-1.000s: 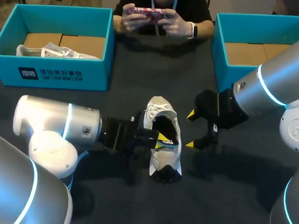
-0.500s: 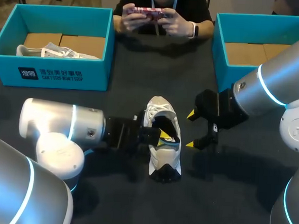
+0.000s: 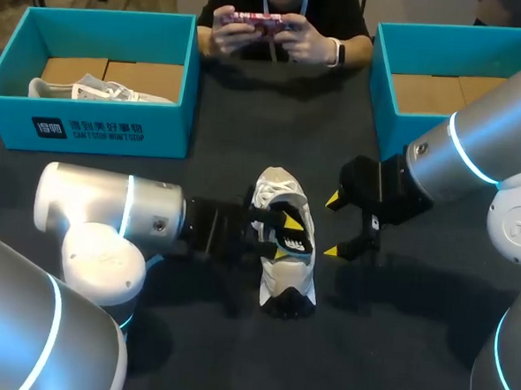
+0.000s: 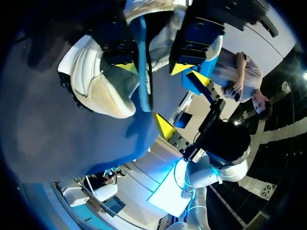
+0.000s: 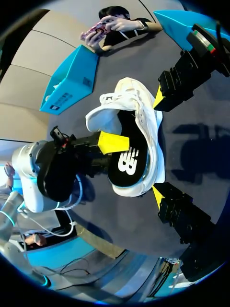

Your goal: Take the shoe out of the shoebox, open the shoe tongue, remove and reinsert the insole, then place the shoe into the shoebox

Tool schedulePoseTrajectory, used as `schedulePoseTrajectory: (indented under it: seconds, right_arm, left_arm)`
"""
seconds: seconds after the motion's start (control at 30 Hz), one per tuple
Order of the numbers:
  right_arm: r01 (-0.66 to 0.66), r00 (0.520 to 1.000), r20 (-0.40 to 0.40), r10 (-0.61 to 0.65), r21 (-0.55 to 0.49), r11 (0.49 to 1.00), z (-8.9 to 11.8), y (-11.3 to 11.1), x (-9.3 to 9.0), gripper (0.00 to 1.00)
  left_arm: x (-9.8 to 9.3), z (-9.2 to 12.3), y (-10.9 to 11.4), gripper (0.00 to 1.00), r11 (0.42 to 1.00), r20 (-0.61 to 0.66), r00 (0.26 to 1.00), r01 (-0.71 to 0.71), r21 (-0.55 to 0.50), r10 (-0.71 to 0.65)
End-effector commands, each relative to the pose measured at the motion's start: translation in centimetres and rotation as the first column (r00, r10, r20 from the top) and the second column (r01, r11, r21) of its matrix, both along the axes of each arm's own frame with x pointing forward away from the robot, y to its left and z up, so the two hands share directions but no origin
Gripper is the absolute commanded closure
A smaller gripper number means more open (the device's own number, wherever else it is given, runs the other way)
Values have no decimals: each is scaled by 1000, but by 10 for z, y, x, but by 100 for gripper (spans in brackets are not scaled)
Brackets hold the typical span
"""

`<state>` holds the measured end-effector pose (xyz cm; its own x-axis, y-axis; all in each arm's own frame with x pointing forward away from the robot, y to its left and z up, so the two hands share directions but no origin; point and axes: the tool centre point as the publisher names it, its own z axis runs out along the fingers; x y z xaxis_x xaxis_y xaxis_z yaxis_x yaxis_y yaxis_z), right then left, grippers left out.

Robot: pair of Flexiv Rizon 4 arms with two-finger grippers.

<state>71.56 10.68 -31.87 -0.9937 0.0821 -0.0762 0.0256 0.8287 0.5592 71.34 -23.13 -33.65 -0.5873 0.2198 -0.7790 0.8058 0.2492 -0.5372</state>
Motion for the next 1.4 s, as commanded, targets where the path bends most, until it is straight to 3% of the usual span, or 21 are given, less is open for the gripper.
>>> schedulePoseTrajectory:
  seconds: [0.03, 0.1, 0.2, 0.4, 0.47, 0.63, 1.0, 1.03, 1.07, 1.1, 1.23, 1.4]
  right_arm:
    - [1, 1000, 2, -1, 0, 1000, -1, 0, -1, 0]
    - [1, 1000, 2, -1, 0, 1000, -1, 0, -1, 0]
    - [1, 1000, 2, -1, 0, 1000, -1, 0, -1, 0]
    - [1, 1000, 2, -1, 0, 1000, -1, 0, -1, 0]
    - [1, 1000, 2, -1, 0, 1000, -1, 0, -1, 0]
    - [1, 1000, 2, -1, 0, 1000, -1, 0, -1, 0]
    - [1, 1000, 2, -1, 0, 1000, -1, 0, -1, 0]
    - [1, 1000, 2, -1, 0, 1000, -1, 0, -1, 0]
    - [1, 1000, 2, -1, 0, 1000, -1, 0, -1, 0]
    - [1, 1000, 2, -1, 0, 1000, -1, 0, -1, 0]
    - [1, 1000, 2, -1, 0, 1000, -1, 0, -1, 0]
    - [1, 1000, 2, -1, 0, 1000, -1, 0, -1, 0]
  left_arm:
    - [-5, 5, 9, 51, 1000, -1, 1000, 2, -3, -2]
    - [-7, 5, 10, 55, 1000, -5, 1000, 3, -1, -3]
    - [-9, 4, 11, 71, 1000, -10, 1000, 5, 0, -5]
    - [-10, 2, 11, 84, 1000, -18, 1000, 3, 4, -3]
    - [-10, -2, 11, 100, 1000, -29, 1000, 0, 8, 0]
    - [-12, -12, 7, 100, 1000, -44, 999, 21, 12, -20]
    - [5, -21, 5, 100, 999, -39, 999, 29, 23, -28]
    - [5, -21, 5, 91, 999, -40, 999, 32, 25, -31]
    - [5, -21, 4, 74, 999, -41, 999, 33, 26, -32]
    - [4, -20, 4, 68, 999, -44, 998, 37, 25, -36]
    - [0, -13, 1, 66, 999, -43, 998, 52, 17, -51]
    - [-5, 1, 6, 51, 996, -21, 996, 81, 21, -81]
